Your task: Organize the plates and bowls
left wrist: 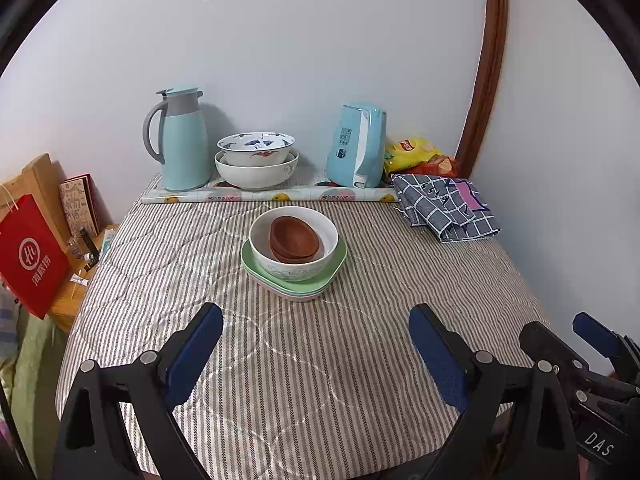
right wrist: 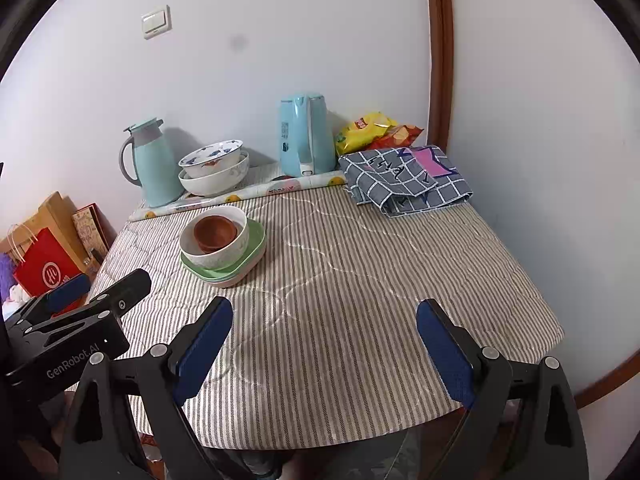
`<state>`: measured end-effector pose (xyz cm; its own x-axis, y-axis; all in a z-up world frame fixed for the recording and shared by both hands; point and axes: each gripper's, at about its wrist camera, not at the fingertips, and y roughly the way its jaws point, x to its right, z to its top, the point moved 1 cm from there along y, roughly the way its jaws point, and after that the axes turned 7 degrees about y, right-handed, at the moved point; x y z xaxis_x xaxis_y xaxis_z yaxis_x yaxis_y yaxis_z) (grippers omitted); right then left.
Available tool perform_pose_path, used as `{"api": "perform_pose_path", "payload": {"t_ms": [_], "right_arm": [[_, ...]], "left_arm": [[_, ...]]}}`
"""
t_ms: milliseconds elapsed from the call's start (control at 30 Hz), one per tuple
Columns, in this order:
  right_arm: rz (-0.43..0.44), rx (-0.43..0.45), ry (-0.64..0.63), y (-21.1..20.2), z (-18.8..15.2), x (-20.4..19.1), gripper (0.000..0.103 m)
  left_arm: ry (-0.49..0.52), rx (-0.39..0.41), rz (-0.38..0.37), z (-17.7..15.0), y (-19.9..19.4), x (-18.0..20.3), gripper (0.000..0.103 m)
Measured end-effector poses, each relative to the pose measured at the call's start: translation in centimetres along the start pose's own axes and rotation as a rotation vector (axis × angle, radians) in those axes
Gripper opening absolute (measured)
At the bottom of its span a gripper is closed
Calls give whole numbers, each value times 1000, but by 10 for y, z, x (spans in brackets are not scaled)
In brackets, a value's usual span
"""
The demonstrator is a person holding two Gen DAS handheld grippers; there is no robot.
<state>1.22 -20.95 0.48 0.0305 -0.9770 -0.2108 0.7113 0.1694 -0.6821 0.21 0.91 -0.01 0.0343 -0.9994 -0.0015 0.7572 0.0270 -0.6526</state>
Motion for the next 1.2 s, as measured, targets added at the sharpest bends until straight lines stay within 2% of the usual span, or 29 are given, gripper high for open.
{"api": "perform_pose_path", "payload": {"t_ms": [1200], "right_arm": [[4,-1,-6,-1,-2,0,92]], "left_arm": [[-8,-6,1,-2,-2,0,95]]}}
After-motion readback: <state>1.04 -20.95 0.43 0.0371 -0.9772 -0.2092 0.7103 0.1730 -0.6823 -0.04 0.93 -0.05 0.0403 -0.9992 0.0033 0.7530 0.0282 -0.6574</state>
